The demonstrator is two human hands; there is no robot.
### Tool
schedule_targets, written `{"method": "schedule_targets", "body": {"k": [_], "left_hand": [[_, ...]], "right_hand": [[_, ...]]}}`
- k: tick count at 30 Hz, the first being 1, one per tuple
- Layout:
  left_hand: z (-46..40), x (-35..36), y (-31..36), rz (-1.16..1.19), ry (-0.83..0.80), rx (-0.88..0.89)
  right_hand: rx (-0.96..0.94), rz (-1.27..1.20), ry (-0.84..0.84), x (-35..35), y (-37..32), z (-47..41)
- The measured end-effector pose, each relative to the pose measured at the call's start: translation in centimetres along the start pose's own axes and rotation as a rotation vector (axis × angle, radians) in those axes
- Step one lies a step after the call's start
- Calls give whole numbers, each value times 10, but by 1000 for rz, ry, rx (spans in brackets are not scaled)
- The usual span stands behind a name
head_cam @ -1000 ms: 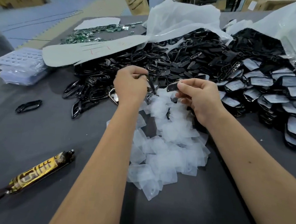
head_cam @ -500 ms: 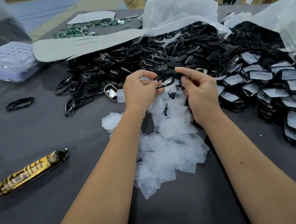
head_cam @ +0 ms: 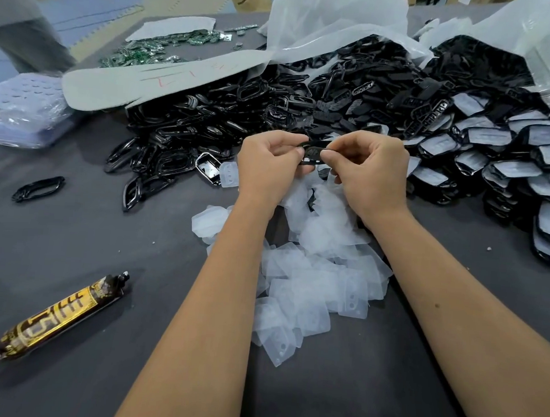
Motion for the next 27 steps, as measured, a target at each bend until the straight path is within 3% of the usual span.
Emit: {"method": "schedule_targets", "body": {"k": [4,12,17,27], "left_hand": [[-1,0,-1,-24,0,29],[2,2,4,-26,-50,57],[4,1,8,128,-114,0],[8,0,13,125,-162,-40]], "right_hand": [[1,39,-20,1,-2,0],[15,149,104,-7,-4,3],[222,-221,-59,-2,8,0],[250,-346,-170,0,7,-1]]}}
Point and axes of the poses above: each hand's wrist, its own z-axis away from the middle knuckle, its own x-axis out of the palm, y = z × x, the point moved 5 cm from there along -z, towards the middle knuckle, and after that the axes turned 2 degrees about y, right-handed, at the moved point
